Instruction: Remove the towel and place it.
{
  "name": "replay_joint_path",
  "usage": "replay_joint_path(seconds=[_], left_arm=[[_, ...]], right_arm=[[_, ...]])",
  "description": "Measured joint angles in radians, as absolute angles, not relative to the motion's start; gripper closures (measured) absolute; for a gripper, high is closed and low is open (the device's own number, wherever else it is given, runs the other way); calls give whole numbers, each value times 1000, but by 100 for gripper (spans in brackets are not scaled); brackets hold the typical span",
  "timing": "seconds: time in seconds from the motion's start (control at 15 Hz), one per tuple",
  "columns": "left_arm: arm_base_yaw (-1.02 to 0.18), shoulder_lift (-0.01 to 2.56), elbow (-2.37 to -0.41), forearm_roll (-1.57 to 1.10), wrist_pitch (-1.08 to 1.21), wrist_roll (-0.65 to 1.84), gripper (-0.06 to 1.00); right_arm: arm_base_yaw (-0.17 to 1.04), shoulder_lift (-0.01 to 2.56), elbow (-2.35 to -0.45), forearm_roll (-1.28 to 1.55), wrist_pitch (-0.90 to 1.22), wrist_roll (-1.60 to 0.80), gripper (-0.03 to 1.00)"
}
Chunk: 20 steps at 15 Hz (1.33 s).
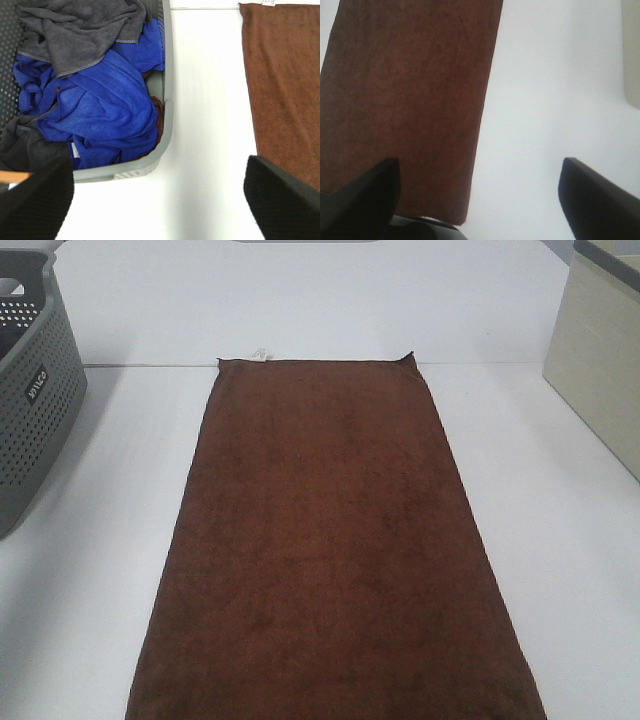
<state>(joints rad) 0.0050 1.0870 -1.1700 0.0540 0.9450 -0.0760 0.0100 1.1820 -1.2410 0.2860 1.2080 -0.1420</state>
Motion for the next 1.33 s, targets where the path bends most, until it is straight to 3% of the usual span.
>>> replay_joint_path(seconds=[0.53, 0.93, 1.33], left_arm=[[5, 460, -762, 133, 943, -76, 10], [5, 27, -674, 133, 1129, -76, 10], [7, -5, -642, 123, 1216, -42, 10]], right_arm=[[10, 612, -771, 279, 1107, -136, 15], [10, 235, -597, 245, 1093, -180, 20], [10, 98, -512, 224, 1087, -180, 21]])
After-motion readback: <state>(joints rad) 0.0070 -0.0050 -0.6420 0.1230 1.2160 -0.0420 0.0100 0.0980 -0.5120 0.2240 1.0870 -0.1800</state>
